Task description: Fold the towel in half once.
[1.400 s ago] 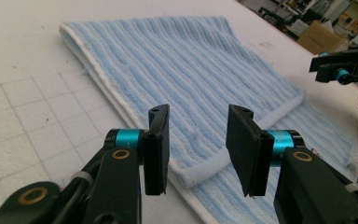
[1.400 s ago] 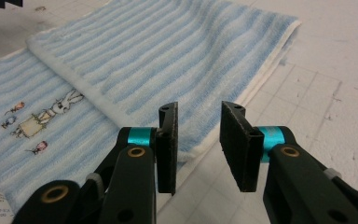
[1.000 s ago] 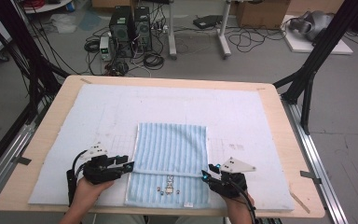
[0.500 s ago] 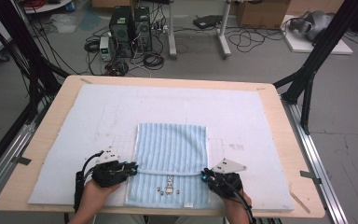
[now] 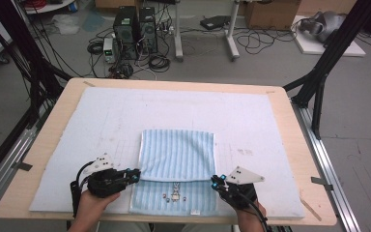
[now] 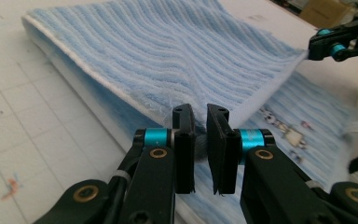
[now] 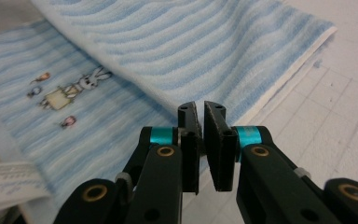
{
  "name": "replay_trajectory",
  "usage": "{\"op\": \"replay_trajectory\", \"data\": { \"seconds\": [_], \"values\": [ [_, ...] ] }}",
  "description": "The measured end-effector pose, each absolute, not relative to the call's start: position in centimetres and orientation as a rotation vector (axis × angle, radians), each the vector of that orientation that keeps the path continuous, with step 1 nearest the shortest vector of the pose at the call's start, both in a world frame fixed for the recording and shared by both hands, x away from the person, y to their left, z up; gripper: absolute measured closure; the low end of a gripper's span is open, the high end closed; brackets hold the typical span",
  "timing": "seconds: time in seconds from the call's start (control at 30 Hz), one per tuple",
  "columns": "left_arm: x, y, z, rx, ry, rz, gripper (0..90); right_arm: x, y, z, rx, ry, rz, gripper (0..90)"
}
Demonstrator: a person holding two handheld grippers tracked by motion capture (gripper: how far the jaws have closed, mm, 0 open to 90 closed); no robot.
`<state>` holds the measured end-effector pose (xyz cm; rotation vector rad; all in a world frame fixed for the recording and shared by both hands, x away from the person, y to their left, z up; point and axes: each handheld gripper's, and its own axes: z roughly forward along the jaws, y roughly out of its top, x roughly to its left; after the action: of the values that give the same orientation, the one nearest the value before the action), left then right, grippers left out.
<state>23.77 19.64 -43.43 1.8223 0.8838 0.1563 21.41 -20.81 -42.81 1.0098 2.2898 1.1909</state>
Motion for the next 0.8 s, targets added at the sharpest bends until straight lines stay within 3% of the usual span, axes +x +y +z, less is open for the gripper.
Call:
{"op": "replay_trajectory", "data": {
  "seconds": [0.6, 0.63, 0.7, 0.8],
  "values": [
    [19.4, 20.2, -44.2, 1.816, 0.831, 0.077, 78.8, 16.4, -21.8, -43.3, 0.918, 2.366, 1.223, 83.8],
    [19.5, 20.2, -44.2, 1.810, 0.829, 0.076, 76.8, 16.4, -21.8, -43.4, 0.922, 2.372, 1.222, 80.6],
    [19.9, 20.4, -44.1, 1.776, 0.846, 0.103, 65.6, 16.7, -21.9, -43.4, 0.980, 2.352, 1.241, 64.6],
    [20.9, 20.9, -43.6, 1.712, 0.871, 0.146, 53.6, 17.7, -22.3, -42.8, 1.056, 2.262, 1.284, 53.9]
  ]
}}
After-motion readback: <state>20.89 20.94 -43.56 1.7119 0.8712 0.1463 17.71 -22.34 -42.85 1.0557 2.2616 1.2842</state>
